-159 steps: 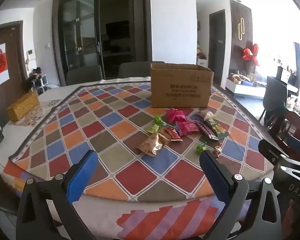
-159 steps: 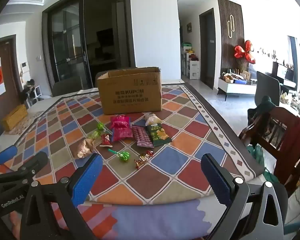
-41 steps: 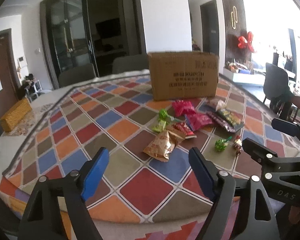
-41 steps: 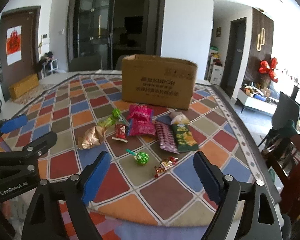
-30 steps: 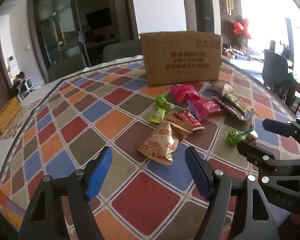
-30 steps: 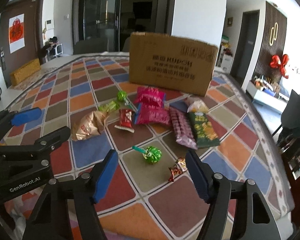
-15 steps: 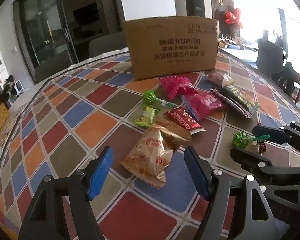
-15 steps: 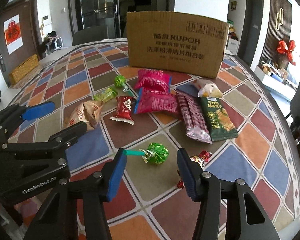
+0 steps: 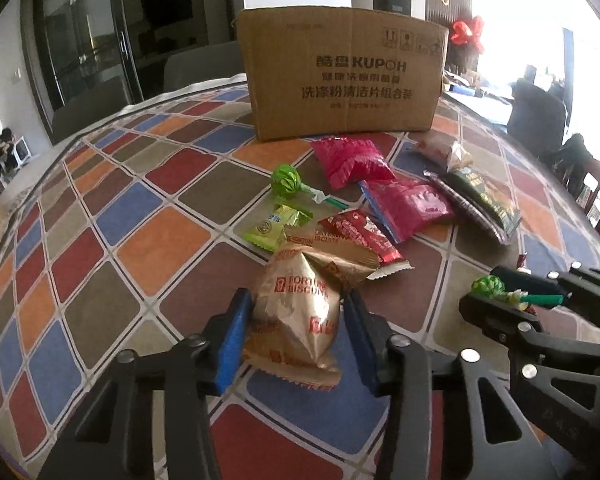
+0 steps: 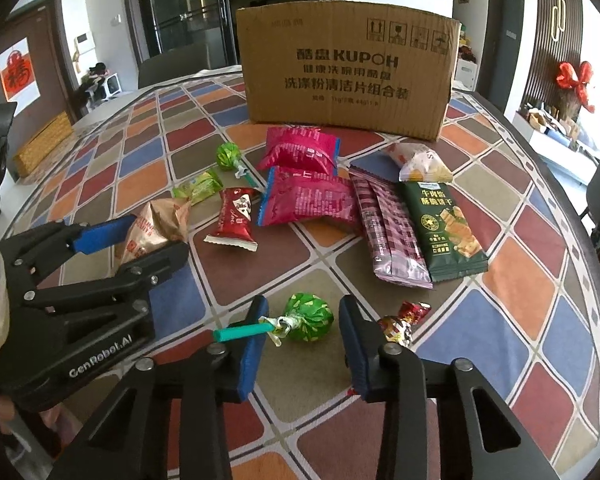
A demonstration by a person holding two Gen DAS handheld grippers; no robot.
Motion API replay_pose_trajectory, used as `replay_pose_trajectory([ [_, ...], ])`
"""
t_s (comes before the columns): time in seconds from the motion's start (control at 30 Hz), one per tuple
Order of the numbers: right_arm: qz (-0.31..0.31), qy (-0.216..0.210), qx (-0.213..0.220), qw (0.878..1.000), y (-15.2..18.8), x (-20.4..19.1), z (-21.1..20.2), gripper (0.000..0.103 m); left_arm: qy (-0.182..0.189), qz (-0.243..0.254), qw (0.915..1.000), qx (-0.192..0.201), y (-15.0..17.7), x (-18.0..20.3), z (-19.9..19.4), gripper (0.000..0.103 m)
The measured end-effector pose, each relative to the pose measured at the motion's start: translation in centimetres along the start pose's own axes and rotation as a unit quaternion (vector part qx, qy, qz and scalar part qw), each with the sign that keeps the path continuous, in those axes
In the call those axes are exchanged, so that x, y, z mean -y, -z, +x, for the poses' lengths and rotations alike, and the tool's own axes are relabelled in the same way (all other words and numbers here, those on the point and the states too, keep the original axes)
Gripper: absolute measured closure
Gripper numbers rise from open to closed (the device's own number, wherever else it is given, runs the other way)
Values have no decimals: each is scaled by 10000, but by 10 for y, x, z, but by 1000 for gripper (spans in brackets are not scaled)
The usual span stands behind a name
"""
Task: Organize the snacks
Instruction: 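Grasp the tan biscuit bag with left tool while right tool grasps green lollipop, then carry biscuit bag and lollipop into the cardboard box and open both tools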
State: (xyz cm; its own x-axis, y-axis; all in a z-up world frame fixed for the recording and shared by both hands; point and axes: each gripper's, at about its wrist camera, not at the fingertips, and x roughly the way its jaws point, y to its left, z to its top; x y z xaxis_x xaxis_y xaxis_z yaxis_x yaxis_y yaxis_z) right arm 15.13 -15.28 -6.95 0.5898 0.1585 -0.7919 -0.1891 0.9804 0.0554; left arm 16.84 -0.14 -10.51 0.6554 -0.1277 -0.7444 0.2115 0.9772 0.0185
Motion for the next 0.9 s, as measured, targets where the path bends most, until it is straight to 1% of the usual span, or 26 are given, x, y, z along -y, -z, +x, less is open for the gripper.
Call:
replay_pose_trajectory([
  [0.1, 71, -37, -7, 10000, 0, 1, 0, 75, 118, -139, 9998, 13, -1, -3, -3, 61],
  [0.2, 97, -81, 13, 9999, -1, 1, -2, 75, 163, -172, 9997, 14, 0, -3, -6, 62],
  [0.5, 71, -182, 301, 9994, -10, -3, -26, 75, 187, -263, 9993, 188, -6, 0, -33, 62],
  [0.7, 89, -201, 608, 9979, -22, -1, -50, 75, 239, -427, 9982, 351, -22, 1, -57, 62],
  [0.8, 157, -267, 725, 9969, -32, 1, -60, 75, 193, -428, 9979, 454, -33, 3, -69, 62],
  [0.9, 143, -256, 855, 9959, -42, 3, -69, 75, 245, -487, 9970, 547, -47, 2, -77, 62],
])
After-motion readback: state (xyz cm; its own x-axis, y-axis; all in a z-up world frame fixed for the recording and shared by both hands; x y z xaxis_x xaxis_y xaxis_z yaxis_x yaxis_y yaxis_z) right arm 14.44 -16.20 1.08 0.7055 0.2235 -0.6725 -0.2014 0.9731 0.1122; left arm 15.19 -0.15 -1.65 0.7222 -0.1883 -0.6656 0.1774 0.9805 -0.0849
